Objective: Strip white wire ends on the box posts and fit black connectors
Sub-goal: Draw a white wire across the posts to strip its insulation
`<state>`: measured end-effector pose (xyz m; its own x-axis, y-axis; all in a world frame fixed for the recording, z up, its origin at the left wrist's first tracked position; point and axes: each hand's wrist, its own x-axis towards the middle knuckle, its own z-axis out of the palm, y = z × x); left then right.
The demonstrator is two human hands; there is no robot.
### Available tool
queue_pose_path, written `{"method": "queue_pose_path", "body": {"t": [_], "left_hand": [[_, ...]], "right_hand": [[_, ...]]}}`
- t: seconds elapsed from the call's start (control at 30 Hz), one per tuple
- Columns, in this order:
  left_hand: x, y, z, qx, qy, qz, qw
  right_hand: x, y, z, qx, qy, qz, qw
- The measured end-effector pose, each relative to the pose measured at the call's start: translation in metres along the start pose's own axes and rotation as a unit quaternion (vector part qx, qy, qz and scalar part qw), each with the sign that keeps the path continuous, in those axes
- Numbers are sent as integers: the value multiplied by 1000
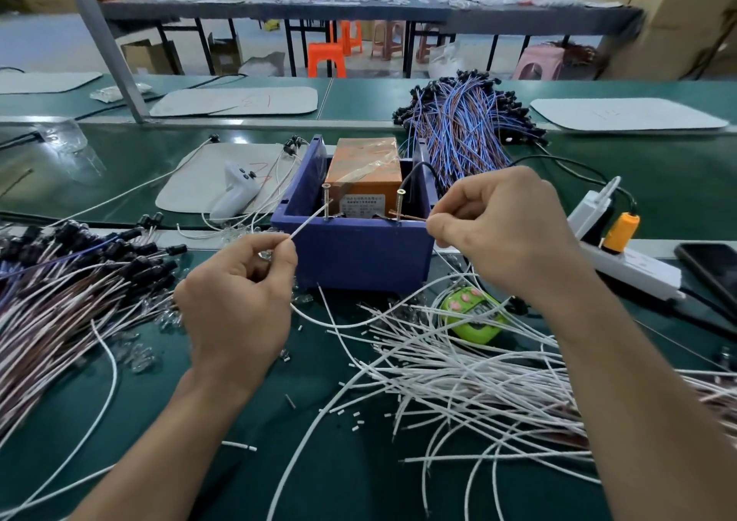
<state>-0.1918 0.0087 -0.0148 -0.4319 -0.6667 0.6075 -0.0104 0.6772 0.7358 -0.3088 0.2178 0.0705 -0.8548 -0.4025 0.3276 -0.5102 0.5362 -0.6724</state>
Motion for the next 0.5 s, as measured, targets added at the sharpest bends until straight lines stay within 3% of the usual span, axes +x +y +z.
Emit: {"method": "queue_pose_path", "body": {"t": [0.5], "left_hand": [[2, 1, -2, 1, -5, 5, 1000]], "right_hand": [[1, 7, 2, -3, 32, 1, 999]]}}
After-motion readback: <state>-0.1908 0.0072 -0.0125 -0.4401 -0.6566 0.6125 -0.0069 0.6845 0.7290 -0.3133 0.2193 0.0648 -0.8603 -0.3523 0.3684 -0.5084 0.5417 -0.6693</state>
